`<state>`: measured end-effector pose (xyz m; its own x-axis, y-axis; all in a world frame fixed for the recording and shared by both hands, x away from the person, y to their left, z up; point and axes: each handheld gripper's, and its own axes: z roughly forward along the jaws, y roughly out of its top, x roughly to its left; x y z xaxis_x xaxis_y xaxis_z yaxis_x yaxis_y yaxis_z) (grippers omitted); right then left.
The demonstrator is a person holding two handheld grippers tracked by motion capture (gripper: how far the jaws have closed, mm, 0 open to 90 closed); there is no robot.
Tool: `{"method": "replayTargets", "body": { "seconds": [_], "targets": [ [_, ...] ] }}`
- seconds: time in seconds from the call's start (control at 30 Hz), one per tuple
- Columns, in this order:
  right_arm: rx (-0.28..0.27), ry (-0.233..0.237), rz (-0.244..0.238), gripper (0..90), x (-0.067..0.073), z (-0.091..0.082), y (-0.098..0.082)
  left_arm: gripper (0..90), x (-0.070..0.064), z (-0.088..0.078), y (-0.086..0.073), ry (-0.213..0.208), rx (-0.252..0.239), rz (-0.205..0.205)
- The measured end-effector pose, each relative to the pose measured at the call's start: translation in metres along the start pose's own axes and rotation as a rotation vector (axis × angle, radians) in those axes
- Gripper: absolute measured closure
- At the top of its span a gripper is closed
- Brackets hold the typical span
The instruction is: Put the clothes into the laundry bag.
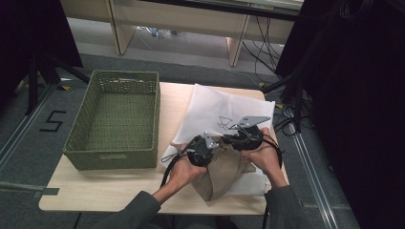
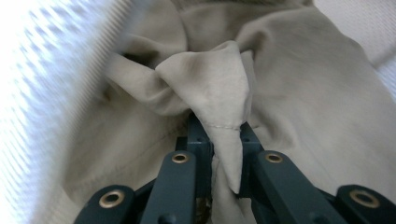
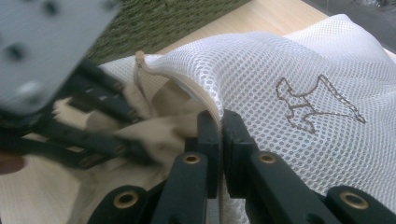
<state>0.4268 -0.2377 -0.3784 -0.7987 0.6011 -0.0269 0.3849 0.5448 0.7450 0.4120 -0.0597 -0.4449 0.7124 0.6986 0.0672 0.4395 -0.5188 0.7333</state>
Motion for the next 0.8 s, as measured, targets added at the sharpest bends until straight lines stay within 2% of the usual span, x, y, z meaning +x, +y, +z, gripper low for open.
{"method": "replayTargets", "body": {
  "seconds": [0.03, 0.13, 0.17, 0.27, 0.33, 0.43, 0.47, 0.53, 0.6, 0.7, 0.8],
  "targets": [
    [-0.004, -0.001, 0.004, 88.1, -0.001, -0.001, 0.000, 81.8, 0.003, 0.003, 0.003, 0.012, -0.003, -0.005],
    [-0.004, -0.002, 0.015, 88.1, -0.002, -0.002, 0.000, 81.2, 0.011, 0.013, 0.010, 0.034, -0.035, -0.075],
    [0.002, -0.006, 0.014, 88.1, -0.002, -0.002, -0.001, 80.8, 0.012, 0.016, 0.010, 0.036, -0.028, -0.080],
    [0.003, -0.006, 0.017, 88.1, -0.004, -0.001, -0.002, 74.9, 0.014, 0.020, 0.004, 0.018, -0.009, -0.081],
    [0.003, -0.007, 0.016, 88.1, -0.005, -0.001, -0.003, 65.6, 0.014, 0.018, 0.000, -0.011, -0.009, -0.091],
    [0.004, -0.006, 0.015, 88.1, -0.005, -0.001, -0.003, 48.6, 0.013, 0.008, -0.006, -0.054, 0.017, -0.095],
    [0.007, -0.006, 0.020, 88.1, -0.005, 0.000, -0.003, 41.9, 0.013, 0.003, -0.008, -0.063, 0.010, -0.102],
    [0.009, -0.007, 0.019, 88.1, -0.005, 0.000, -0.004, 34.6, 0.013, -0.008, -0.012, -0.066, -0.005, -0.107],
    [0.006, -0.010, 0.019, 88.1, -0.005, 0.000, -0.004, 30.2, 0.013, -0.021, -0.015, -0.070, 0.000, -0.086],
    [0.007, -0.011, 0.019, 88.0, -0.005, 0.000, -0.004, 24.1, 0.013, -0.035, -0.023, -0.077, 0.020, -0.077],
    [0.007, -0.011, 0.020, 88.0, -0.005, -0.001, -0.004, 20.0, 0.009, -0.043, -0.035, -0.068, 0.048, -0.034]
  ]
}}
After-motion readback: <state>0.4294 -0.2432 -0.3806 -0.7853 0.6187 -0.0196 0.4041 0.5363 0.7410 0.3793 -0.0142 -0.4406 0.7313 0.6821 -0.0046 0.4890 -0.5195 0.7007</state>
